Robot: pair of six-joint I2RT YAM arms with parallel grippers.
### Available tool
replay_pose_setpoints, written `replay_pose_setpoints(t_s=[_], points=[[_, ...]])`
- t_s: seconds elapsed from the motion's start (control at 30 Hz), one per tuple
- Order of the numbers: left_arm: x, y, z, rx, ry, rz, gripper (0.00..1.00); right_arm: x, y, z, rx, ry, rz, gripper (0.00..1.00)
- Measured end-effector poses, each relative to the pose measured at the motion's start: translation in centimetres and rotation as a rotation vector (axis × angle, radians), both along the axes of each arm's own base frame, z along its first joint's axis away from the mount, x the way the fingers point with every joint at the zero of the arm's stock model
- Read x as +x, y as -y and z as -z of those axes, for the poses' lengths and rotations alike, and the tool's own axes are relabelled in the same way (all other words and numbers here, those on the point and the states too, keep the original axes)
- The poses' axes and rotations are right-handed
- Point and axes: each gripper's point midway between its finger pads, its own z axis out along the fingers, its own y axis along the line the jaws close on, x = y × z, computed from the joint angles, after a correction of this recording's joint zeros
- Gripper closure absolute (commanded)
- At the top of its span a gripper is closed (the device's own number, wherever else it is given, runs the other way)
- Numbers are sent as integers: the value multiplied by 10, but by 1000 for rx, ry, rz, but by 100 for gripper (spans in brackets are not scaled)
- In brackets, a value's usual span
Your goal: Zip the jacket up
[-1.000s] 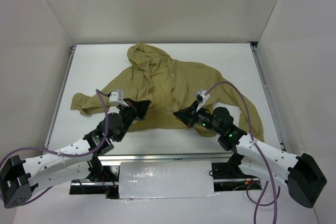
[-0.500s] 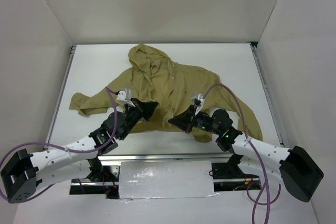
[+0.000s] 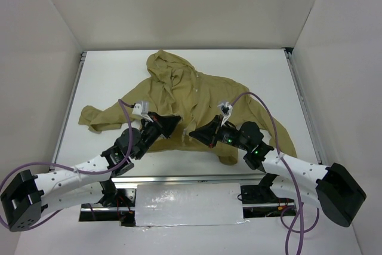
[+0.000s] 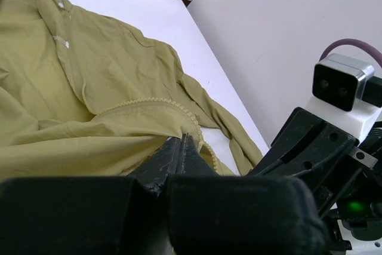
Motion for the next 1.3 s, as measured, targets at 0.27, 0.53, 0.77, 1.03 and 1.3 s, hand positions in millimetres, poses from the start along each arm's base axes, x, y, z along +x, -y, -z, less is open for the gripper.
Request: replay_pose_setpoints(t_s=[0.27, 0.53, 0.77, 1.03, 1.3], points=[[-4, -1, 7, 7, -39, 13, 100, 5, 2, -1, -9, 23, 12, 100], [-9, 1, 8, -1, -57, 35, 100, 9, 2, -1, -20, 28, 6, 100], [-10, 2, 9, 1, -59, 46, 100, 14, 5, 1, -25, 25, 6, 100], [-10, 2, 9, 1, -59, 48, 100, 15, 7, 0, -25, 27, -2, 100], [-10, 3, 9, 2, -60, 50, 100, 11, 6, -1, -22, 28, -31, 100]])
